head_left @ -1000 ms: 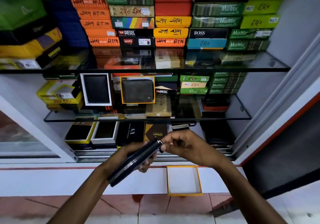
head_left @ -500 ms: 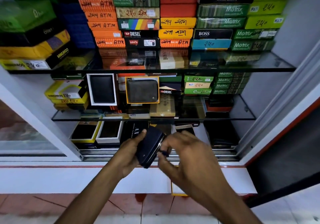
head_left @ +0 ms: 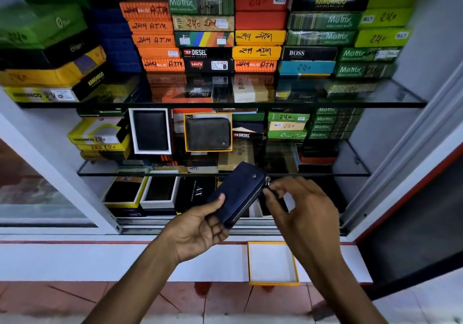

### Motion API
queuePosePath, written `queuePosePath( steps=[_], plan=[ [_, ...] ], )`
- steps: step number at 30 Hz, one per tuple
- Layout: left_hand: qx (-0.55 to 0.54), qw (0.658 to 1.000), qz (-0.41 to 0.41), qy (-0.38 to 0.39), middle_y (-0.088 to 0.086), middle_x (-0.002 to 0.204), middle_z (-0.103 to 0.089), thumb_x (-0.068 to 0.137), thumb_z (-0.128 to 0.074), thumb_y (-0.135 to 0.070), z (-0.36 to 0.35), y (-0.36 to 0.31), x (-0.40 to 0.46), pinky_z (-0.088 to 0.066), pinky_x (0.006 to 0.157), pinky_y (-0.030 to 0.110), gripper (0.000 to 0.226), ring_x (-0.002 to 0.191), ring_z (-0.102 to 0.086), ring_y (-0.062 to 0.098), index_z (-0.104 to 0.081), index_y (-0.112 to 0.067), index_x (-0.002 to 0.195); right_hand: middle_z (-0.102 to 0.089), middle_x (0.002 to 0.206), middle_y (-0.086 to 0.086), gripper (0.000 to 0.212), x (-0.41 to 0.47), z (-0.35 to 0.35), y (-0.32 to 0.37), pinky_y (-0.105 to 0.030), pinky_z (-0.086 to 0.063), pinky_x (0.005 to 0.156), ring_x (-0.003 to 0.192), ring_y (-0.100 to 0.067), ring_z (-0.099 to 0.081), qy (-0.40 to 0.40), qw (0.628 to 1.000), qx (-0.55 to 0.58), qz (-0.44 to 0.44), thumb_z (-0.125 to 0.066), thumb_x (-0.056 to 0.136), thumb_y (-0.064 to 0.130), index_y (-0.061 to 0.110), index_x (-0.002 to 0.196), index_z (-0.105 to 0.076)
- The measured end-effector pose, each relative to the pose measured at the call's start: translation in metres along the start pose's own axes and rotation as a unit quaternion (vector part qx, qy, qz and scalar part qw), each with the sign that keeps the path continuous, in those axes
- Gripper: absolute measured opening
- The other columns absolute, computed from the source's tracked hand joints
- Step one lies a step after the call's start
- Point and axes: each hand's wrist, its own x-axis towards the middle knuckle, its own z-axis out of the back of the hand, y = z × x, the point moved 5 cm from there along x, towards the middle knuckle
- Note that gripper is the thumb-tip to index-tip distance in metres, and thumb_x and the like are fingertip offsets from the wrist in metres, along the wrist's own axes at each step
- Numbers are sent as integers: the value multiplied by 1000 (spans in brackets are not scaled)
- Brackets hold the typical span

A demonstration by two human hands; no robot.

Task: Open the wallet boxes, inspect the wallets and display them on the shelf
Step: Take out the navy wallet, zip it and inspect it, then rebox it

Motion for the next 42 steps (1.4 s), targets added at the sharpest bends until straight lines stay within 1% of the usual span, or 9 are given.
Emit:
queuePosePath(
  steps=[5,10,15,25,30,33,36,40,42],
  plan=[
    [-69,996,-15,-53,9,76,-77,65,-78,-23,-7,-1,4,-56,64,33,39,60,-71,18,-66,-10,100,-70,75,13,8,-19,-15,22,-27,-51,61,74,-12,-62,14,999,6,43,-72,82,34,29,77,-67],
    [-120,990,-44,-55,13,99,-71,65,-77,-21,-21,-11,5,-61,61,31,50,66,-70,19,-62,-9,111,-70,80,15,6,-44,-35,35,-20,-44,57,76,-10,-62,54,997,-3,55,-67,80,37,31,81,-69],
    [-179,981,-55,-52,23,127,-66,80,-72,-16,-22,-11,1,-60,77,46,50,107,-68,31,-57,-1,125,-71,83,17,10,-38,-30,24,-12,-31,61,77,-7,-58,32,998,1,45,-66,83,40,33,86,-72],
    [-179,980,-80,-36,16,81,-76,84,-68,-19,-18,-1,-6,-61,54,34,28,65,-75,24,-62,-4,107,-73,87,20,5,-9,-7,3,-22,-47,65,81,-6,-57,-17,998,47,39,-69,86,34,35,87,-74],
    [-99,992,-73,14,15,84,-74,59,-86,-17,-12,-8,-16,-55,46,30,57,61,-69,23,-63,-6,110,-68,83,24,6,22,15,-15,-26,-49,76,84,0,-59,-38,994,99,15,-70,84,33,32,85,-76],
    [-28,996,-39,70,16,82,-75,29,-99,-14,-8,-14,-25,-54,43,31,70,60,-70,26,-74,-3,94,-71,79,23,4,43,14,-22,-19,-47,76,83,3,-62,52,982,177,34,-74,82,24,28,83,-77],
    [74,990,-8,118,13,89,-76,35,-99,-17,-12,-21,-33,-56,48,33,60,68,-72,25,-80,-8,91,-78,80,9,5,61,-6,-23,-11,-49,70,76,2,-69,153,954,255,22,-76,81,18,23,82,-78],
    [86,985,13,147,17,99,-77,39,-97,-11,-21,-33,-36,-63,70,37,60,83,-76,27,-78,-2,96,-78,83,3,9,76,-36,-18,-33,-58,75,80,-22,-72,218,932,288,43,-78,79,24,32,80,-76],
    [97,984,9,152,18,99,-77,39,-97,-11,-29,-38,-36,-63,74,35,60,84,-76,25,-78,0,94,-77,82,4,7,76,-51,-10,-31,-55,77,79,-11,-71,253,912,321,45,-79,77,23,29,81,-78]
  ],
)
